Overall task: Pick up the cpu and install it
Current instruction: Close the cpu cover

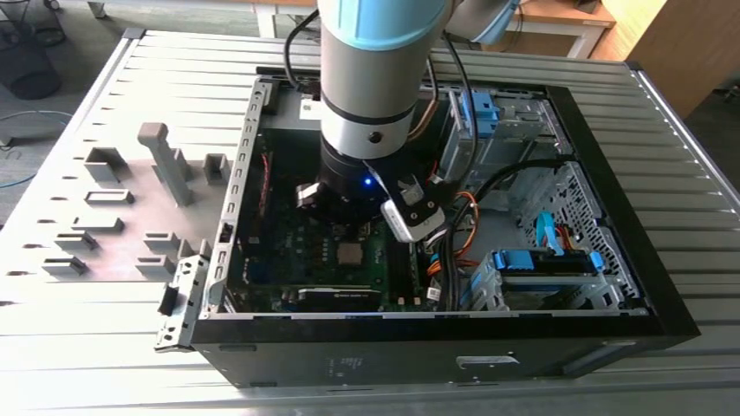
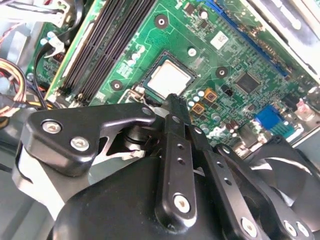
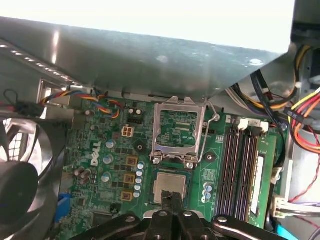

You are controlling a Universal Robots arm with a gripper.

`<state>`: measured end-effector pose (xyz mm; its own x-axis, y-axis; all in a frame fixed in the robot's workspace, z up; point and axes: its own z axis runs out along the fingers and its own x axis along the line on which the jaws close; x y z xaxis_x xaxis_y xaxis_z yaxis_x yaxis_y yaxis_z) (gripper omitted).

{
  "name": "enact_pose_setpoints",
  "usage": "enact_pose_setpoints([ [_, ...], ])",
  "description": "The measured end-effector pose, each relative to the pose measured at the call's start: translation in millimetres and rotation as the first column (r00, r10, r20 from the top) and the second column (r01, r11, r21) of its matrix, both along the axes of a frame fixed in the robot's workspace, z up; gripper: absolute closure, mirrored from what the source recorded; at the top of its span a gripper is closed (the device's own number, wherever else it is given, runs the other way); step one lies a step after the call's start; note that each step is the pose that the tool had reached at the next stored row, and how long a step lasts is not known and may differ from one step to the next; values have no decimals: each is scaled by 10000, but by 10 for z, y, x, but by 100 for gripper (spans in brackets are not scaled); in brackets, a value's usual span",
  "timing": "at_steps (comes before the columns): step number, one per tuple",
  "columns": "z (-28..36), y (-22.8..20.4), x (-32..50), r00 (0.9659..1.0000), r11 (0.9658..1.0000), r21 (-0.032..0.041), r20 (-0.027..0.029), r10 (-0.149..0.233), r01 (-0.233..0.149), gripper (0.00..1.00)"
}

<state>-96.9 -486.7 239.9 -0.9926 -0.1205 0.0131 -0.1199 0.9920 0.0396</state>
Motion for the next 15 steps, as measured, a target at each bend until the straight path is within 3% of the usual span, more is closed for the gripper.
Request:
enact_pose_setpoints([
  [2,-1,0,1,9998,9998,37,1,202,-202,89],
  [8,-1,0,1,9968,9966,238,19,793,-793,89],
  [11,-3,0,2,9952,9948,280,59,975,-977,89],
  [15,-6,0,3,9926,9926,314,337,1164,-1175,89],
])
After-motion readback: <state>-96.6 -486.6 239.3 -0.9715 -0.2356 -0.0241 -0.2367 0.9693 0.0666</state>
